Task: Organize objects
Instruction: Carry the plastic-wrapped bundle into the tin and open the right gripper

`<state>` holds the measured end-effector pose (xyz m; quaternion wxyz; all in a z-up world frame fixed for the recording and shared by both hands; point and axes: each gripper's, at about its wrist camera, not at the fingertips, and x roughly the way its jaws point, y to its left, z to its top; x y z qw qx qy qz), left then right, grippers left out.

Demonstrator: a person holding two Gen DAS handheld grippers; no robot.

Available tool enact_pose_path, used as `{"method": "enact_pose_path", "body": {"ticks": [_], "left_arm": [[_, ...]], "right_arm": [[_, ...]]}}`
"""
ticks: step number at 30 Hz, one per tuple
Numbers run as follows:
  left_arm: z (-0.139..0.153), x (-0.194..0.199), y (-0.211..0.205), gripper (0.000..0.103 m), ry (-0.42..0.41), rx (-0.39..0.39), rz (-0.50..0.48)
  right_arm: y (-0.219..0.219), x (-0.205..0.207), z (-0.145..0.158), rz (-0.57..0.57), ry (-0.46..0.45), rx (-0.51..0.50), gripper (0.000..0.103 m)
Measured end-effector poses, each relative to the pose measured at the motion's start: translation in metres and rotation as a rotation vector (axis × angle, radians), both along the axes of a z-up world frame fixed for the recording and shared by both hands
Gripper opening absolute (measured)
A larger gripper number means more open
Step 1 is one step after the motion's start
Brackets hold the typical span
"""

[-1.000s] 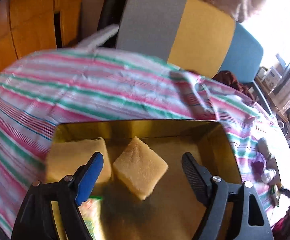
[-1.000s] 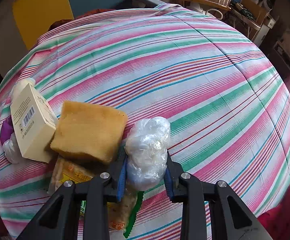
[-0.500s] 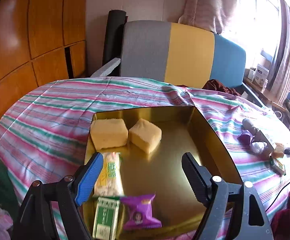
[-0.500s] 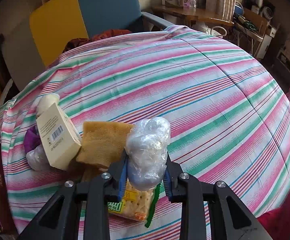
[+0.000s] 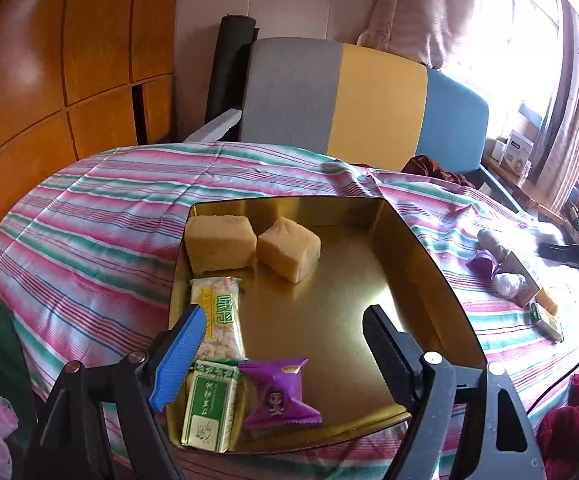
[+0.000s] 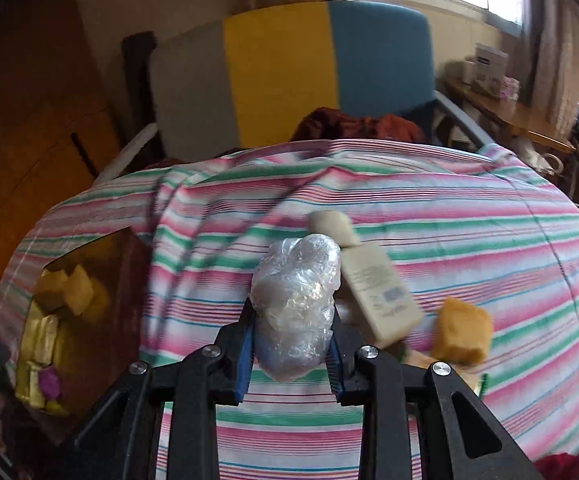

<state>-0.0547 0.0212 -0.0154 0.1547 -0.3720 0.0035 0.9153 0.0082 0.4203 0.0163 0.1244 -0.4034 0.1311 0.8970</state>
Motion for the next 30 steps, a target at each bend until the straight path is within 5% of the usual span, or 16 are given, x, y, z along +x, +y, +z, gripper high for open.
{"method": "enact_pose_path", "body": {"ticks": [8, 15, 23, 30], "left_arm": [[0.001, -0.006, -0.043, 0.082, -0.013, 0.031, 0.088], [-0.012, -0.014, -0.087, 0.082, -0.048, 0.061, 0.211], [-0.019, -0.017, -0.087, 0.082, -0.066, 0.065, 0.205], [-0.024, -0.017, -0.078, 0.082, -0.102, 0.084, 0.168]], "right_arm": [[-0.149, -0.080, -0.019, 0.361, -0.046, -0.105, 0.030], [-0.232, -0.127, -0.070, 0.490, -0.170, -0.151, 0.031], [-0.276, -0.148, -0.108, 0.586, -0.238, -0.296, 0.041], [-0.262, -0.130, -0.100, 0.572, -0.204, -0.281, 0.052]]}}
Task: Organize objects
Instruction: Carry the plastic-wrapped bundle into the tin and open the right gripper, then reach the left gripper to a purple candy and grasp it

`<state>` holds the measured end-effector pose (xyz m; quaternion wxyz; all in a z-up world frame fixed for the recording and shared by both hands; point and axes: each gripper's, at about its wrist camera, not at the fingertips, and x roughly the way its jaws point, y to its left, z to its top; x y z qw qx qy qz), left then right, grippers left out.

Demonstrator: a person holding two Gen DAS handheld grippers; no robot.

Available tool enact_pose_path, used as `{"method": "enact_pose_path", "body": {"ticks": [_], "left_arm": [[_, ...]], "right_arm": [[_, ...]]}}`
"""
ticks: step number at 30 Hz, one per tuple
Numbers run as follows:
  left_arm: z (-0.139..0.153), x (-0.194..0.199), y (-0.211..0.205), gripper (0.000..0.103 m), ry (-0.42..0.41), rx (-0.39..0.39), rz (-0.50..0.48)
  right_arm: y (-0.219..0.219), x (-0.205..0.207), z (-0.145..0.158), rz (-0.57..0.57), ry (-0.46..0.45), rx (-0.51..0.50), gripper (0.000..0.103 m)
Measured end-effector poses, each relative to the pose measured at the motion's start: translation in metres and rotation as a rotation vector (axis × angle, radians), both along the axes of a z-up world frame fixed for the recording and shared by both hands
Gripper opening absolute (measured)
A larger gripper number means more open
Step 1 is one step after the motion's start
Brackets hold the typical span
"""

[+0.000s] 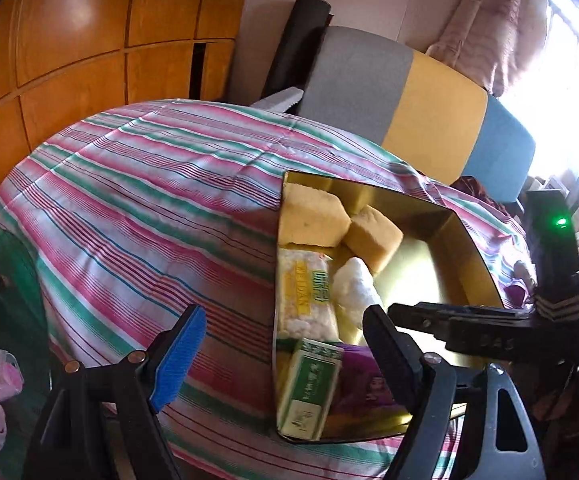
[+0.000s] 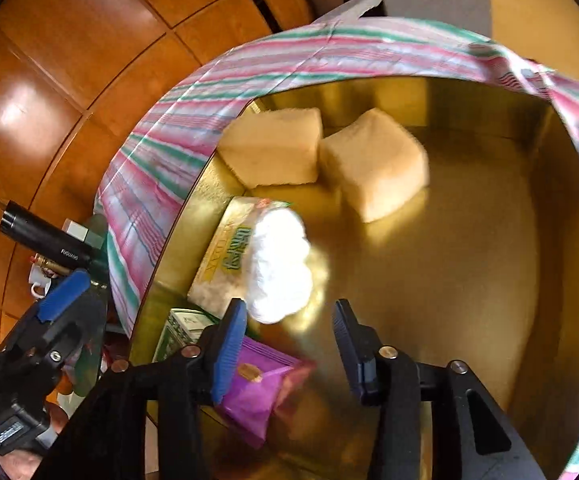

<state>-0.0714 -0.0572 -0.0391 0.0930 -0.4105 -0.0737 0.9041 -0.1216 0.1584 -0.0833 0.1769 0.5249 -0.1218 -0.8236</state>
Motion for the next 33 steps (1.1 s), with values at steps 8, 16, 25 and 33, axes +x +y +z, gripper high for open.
{"method": "enact_pose_path", "body": {"ticks": [8, 16, 25, 33], "left_arm": [[0.009, 0.008, 0.020, 0.082, 0.017, -0.013, -0.051], [0.014, 0.013, 0.039, 0.081, 0.003, -0.010, -0.092], [0.022, 0.015, 0.072, 0.080, -0.009, -0.002, -0.181], [0.027, 0.019, 0.123, 0.072, -0.026, -0.033, -0.293]], "right_arm": [[0.027, 0.025, 0.032, -0.064, 0.092, 0.050, 0.087], [0.096, 0.062, 0.061, -0.188, 0.180, 0.078, 0.096], [0.224, 0.108, 0.083, -0.436, 0.202, 0.185, 0.100], [0.361, 0.169, 0.084, -0.822, 0.189, 0.251, 0.103]]}}
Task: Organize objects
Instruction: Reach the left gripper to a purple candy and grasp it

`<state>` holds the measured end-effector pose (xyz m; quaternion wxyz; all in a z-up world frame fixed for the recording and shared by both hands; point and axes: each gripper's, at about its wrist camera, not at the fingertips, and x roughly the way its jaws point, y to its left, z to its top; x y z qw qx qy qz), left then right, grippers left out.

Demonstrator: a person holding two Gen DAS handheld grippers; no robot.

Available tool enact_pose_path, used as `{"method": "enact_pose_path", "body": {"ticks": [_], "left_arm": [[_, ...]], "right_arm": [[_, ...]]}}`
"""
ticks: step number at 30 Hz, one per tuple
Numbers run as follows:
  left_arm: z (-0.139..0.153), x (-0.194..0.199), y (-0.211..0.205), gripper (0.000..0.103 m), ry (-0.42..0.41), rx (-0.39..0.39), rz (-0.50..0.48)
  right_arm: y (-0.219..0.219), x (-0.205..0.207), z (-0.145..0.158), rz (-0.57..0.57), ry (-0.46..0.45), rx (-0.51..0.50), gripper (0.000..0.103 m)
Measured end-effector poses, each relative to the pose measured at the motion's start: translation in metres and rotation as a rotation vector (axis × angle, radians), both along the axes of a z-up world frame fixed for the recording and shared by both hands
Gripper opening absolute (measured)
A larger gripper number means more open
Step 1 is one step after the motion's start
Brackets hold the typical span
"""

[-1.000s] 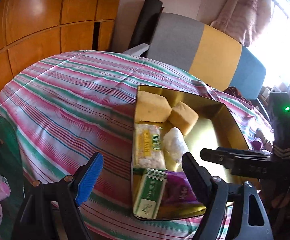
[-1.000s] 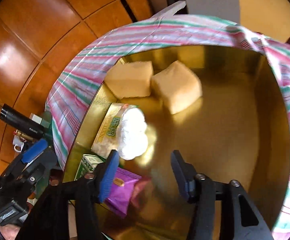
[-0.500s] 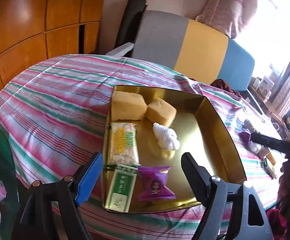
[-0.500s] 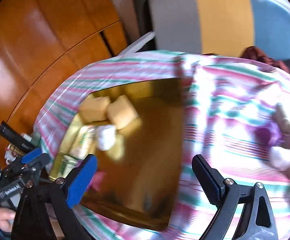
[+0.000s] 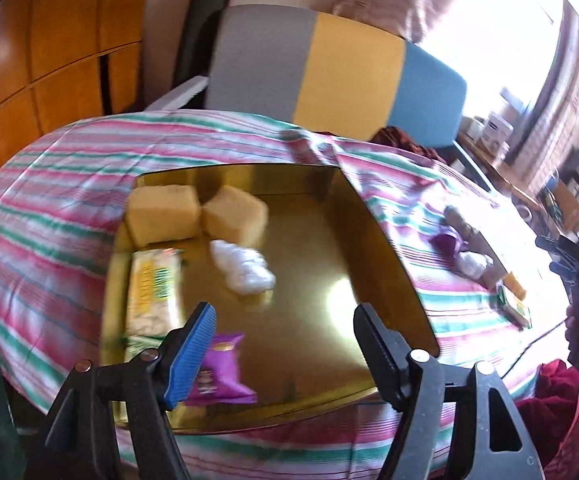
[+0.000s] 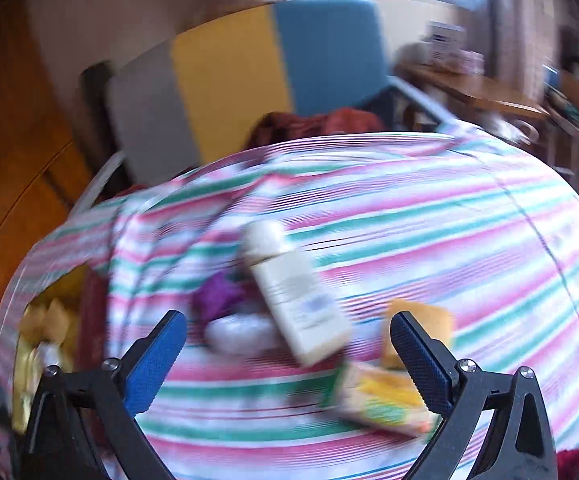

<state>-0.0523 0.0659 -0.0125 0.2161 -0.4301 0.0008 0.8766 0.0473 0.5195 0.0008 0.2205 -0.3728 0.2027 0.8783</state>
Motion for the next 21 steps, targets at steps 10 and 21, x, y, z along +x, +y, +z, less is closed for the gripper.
{"method": "enact_pose_path", "body": {"ticks": [10, 21], "left_arm": [[0.008, 0.014, 0.102, 0.071, -0.009, -0.019, -0.239], [-0.007, 0.012, 0.208, 0.065, -0.070, -0.064, -0.409]], "right_arm": [[0.090, 0.056, -0.047, -0.343, 0.058, -0.244, 0.102], [0.083, 0.058, -0.042, -0.311, 0.130, -0.311, 0.103]]}}
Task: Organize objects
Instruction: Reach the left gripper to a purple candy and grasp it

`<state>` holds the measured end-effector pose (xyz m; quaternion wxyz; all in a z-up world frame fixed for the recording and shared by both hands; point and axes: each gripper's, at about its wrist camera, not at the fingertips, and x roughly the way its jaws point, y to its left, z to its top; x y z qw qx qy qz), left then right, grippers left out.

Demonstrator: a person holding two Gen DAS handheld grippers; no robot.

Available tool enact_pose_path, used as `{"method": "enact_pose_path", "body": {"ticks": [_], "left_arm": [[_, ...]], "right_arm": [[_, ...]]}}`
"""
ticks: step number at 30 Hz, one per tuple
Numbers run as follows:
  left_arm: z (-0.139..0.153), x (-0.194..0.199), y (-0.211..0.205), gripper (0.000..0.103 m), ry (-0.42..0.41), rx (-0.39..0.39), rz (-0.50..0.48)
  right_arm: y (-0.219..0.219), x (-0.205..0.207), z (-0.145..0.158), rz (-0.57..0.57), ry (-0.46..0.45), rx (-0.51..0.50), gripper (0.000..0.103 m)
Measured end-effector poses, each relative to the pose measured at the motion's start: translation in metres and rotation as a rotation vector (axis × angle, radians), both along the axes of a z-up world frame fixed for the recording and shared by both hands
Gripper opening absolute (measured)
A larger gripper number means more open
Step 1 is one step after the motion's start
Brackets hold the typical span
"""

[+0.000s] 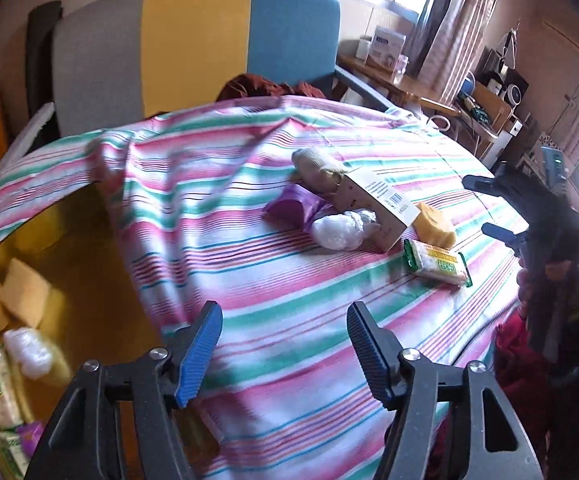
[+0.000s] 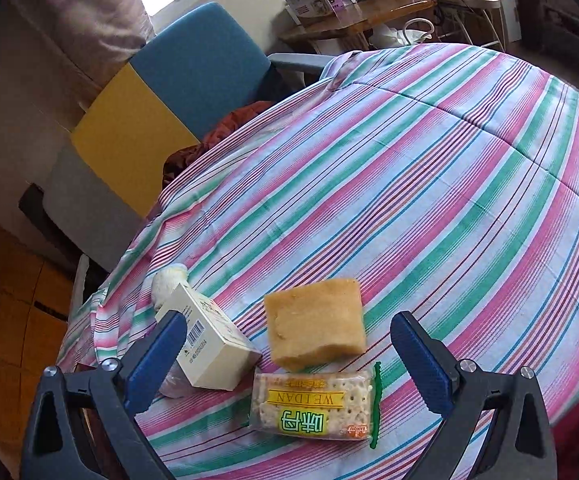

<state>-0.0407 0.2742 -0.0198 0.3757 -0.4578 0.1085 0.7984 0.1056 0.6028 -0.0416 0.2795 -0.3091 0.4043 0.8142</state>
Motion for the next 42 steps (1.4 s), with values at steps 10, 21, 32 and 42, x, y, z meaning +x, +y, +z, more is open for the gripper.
{"method": "enact_pose_path", "body": {"ticks": [10, 21, 32, 42], "left_arm": [[-0.033, -0.054, 0.048, 0.053, -0.246, 0.022, 0.068], [-0.065, -0.108, 0.097, 0.054, -0.404, 0.073, 0.236], [-0.080, -0.118, 0.146, 0.053, -0.290, -0.050, 0.184], [-0.078, -0.089, 0.108, 0.039, -0.147, -0.067, 0.072]], "right_arm": [[0.000, 0.004, 0.002, 0.020, 0.057, -0.037, 0.103], [-0.004, 0.001, 0.002, 0.067, 0.082, -0.061, 0.103], [-0.002, 0.000, -0.002, 0.076, 0.093, -0.086, 0.103], [0.004, 0.007, -0.001, 0.036, 0.099, -0.082, 0.103]]}}
